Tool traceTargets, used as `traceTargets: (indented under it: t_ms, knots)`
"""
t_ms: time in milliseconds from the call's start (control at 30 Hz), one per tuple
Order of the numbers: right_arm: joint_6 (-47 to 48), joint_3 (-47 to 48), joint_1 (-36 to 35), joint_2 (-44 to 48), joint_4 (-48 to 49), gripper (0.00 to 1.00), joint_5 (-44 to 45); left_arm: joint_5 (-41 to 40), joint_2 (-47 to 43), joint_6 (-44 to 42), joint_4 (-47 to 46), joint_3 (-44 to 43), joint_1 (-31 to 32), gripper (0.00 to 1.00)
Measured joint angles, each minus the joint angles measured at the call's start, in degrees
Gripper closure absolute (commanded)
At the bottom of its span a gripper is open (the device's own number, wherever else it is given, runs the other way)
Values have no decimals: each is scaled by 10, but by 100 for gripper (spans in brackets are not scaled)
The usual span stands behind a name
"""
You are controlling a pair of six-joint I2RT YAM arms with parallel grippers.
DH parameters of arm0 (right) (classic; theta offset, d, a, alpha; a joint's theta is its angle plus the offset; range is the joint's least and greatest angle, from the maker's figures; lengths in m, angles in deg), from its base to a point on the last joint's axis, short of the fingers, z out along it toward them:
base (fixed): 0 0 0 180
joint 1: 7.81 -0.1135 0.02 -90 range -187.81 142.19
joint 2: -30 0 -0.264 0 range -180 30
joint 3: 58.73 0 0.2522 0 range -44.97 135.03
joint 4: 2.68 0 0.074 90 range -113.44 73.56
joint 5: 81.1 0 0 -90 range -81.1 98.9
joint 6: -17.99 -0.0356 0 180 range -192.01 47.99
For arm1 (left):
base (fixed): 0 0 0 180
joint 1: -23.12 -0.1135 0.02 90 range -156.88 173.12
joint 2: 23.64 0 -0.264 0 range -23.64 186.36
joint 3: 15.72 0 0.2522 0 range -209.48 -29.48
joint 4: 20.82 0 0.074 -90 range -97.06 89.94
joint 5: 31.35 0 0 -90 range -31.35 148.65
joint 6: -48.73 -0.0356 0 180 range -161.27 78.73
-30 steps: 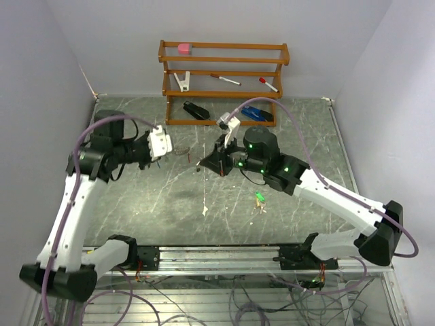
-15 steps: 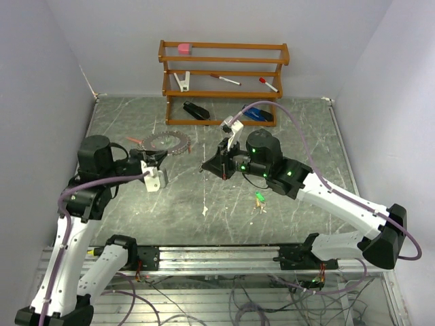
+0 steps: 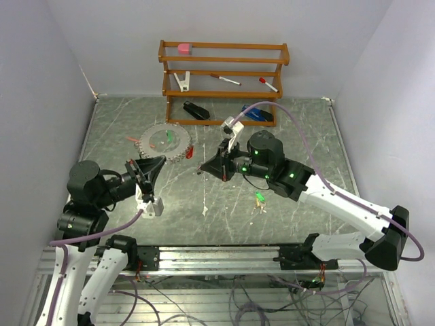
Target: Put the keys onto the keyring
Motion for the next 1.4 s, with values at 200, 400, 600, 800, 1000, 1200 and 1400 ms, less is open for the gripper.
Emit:
traceTargets:
  t_ms: [200, 400, 600, 800, 1000, 1200, 1400]
  knots:
    - [1, 3, -6, 2, -1, 100, 5, -2, 50, 67, 5, -29, 0, 93]
    - [7, 26, -15, 2, -1, 100, 22, -10, 211, 168, 63, -176, 1, 93]
    - [21, 57, -16, -4, -1, 100, 51, -14, 239, 236, 133, -225, 1, 93]
    - [36, 100, -19, -37, 4, 100, 69, -12, 282, 261, 205, -306, 1, 93]
    - [46, 116, -24, -63, 9, 100, 76, -11, 314, 277, 255, -321, 1, 93]
    - [48, 141, -27, -76, 12, 100, 70, -11, 326, 283, 287, -326, 1, 93]
    - [48, 151, -34, -82, 22, 100, 58, -9, 327, 283, 304, -338, 1, 93]
